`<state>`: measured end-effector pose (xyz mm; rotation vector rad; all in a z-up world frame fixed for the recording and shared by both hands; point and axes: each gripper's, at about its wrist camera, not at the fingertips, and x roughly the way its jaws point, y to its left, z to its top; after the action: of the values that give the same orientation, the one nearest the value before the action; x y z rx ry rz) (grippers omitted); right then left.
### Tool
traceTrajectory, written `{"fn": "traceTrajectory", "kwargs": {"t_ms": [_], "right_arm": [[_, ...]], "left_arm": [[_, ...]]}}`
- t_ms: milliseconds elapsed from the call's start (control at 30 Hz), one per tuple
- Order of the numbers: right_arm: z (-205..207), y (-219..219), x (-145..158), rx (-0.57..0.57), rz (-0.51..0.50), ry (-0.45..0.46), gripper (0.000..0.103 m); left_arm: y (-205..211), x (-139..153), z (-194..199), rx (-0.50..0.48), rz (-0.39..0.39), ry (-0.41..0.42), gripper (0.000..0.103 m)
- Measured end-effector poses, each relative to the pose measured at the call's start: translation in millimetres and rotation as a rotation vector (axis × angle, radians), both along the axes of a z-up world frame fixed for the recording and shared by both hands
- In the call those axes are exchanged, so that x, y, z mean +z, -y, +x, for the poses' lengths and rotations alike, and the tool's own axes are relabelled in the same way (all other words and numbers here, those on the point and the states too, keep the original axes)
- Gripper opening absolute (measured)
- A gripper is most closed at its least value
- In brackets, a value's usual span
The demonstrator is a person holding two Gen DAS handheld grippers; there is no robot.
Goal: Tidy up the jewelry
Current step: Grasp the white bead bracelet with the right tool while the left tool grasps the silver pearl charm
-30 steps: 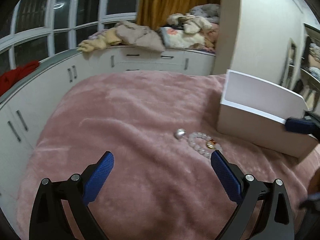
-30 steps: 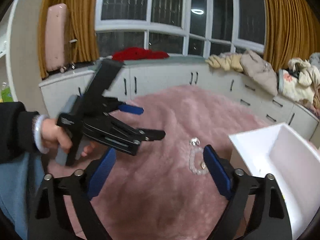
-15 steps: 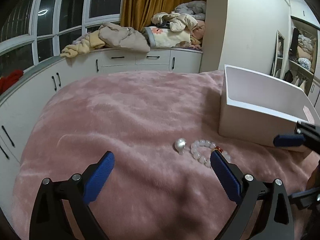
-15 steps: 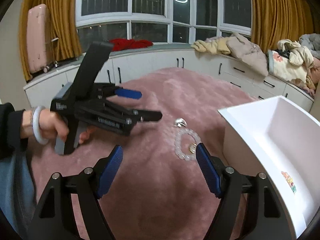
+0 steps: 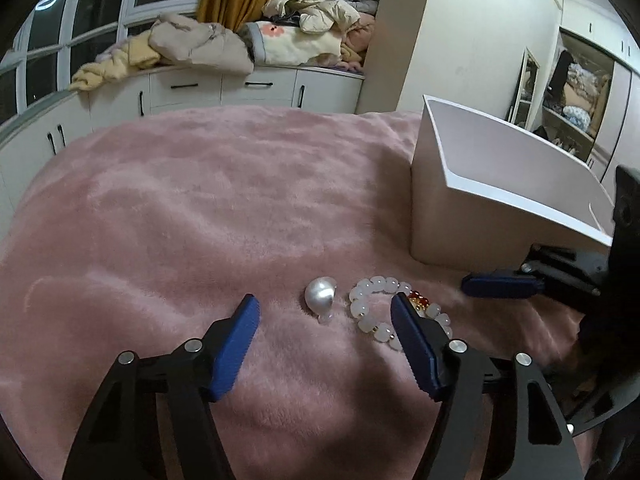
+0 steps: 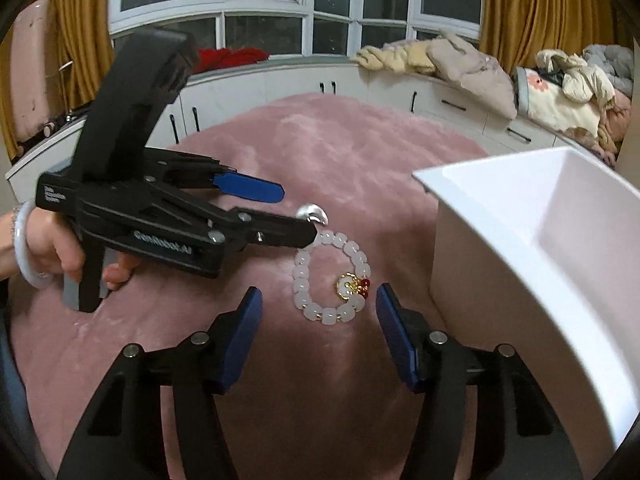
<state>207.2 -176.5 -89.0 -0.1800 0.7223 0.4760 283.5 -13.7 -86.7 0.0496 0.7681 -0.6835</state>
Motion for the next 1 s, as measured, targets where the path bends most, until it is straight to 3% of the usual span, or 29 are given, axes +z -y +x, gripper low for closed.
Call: {"fn": "traceTrajectory", "kwargs": {"t_ms": [267, 367, 533, 600, 833, 867, 1000], "right_arm": [[16.8, 2.6, -17.6, -0.036, 0.002, -0.073, 0.044], [19.3, 0.2, -20.3, -0.024, -0.002, -0.086, 0.040], [20.7, -0.6, -19.5, -0.010, 0.009, -0.090, 0.033], [19.6, -3.2, -18.9, 0.006, 0.008, -0.090, 0.024], [17.3, -4.7, -14.8, 0.025, 0.016, -0.083, 0.017], [16.4, -3.0, -13.1, 0.023, 0.027, -0.080, 0.010], [13.6, 2.8, -2.9, 0.017, 0.072, -0.068, 0.010]], "left_arm": [[0.3, -9.6, 12.0, 0.016, -0.016, -0.034, 0.058], [-3.3, -11.3, 15.4, 0.050, -0.019, -0.043, 0.036], [-0.6, -12.8, 13.9, 0.040, -0.010, -0.043, 0.020], [4.3, -12.4, 10.2, 0.029, 0.017, -0.028, 0.020], [4.3, -11.4, 5.5, 0.039, 0.023, -0.016, 0.019], [3.5, -10.5, 3.9, 0.043, 0.022, -0.018, 0.019], [-4.9, -6.9, -0.5, 0.077, -0.024, -0.049, 0.019]]}}
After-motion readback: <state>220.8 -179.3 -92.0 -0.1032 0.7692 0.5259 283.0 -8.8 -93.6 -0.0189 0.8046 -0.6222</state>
